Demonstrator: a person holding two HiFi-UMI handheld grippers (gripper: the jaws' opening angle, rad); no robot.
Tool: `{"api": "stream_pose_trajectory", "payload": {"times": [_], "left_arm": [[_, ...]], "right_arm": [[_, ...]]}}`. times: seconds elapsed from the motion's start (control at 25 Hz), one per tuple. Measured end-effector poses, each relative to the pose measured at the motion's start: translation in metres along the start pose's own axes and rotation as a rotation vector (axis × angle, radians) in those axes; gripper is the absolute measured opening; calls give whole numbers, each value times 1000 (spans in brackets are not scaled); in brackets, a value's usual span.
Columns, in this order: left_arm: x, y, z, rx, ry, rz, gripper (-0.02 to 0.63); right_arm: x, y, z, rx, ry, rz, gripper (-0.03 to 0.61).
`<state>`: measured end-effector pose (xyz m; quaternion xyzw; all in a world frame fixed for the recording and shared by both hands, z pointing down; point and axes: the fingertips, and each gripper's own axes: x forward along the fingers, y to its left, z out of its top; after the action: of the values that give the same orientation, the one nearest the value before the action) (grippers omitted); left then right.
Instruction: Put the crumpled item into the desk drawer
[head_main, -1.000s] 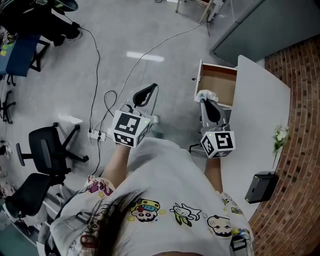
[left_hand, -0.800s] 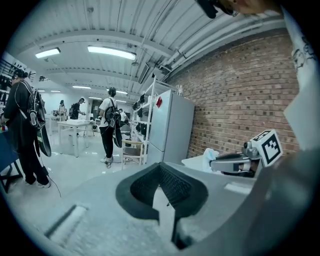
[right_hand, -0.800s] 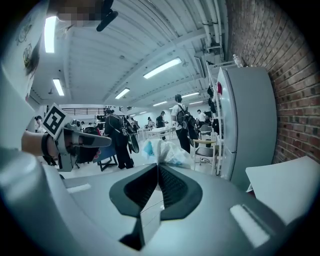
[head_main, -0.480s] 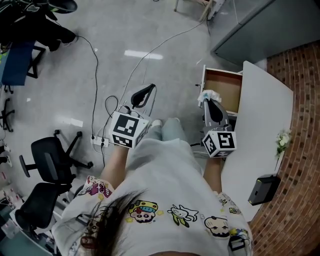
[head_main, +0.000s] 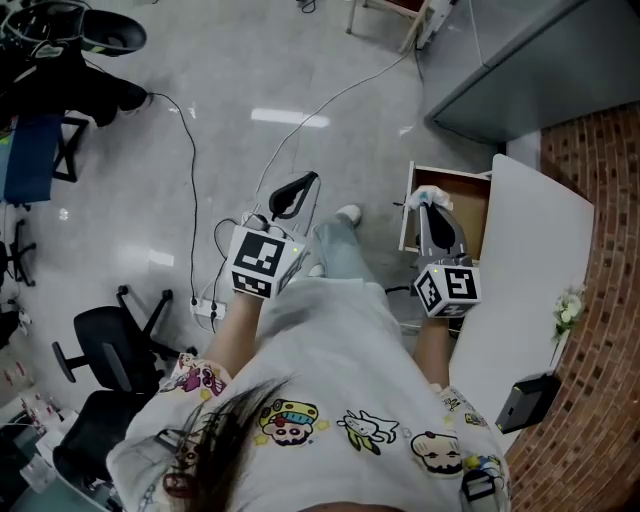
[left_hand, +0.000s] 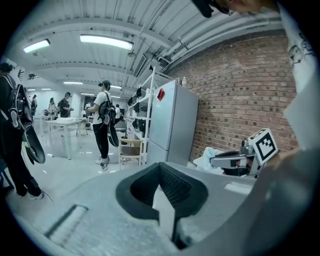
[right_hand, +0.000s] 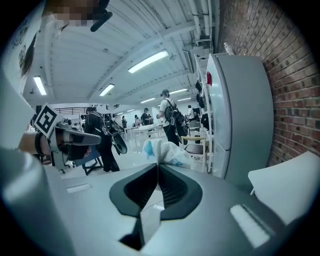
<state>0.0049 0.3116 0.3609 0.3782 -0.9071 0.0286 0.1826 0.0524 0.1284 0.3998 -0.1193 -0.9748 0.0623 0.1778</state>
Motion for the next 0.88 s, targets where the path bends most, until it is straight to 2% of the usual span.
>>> {"api": "stream_pose_trajectory", "payload": {"times": [0.16, 0.4, 0.68, 0.88], "left_arm": [[46, 22, 29, 7, -8, -25, -3], [116, 36, 69, 42, -11, -114, -3], [191, 21, 100, 106, -2, -235, -3], [227, -1, 110, 125, 7, -298, -3]], "right_arm": [[35, -24, 25, 14, 0, -27, 18], [77, -56, 63, 12, -27, -73, 18], [87, -110, 71, 73, -54, -186, 18], [82, -139, 75, 82, -53, -228, 18]]}}
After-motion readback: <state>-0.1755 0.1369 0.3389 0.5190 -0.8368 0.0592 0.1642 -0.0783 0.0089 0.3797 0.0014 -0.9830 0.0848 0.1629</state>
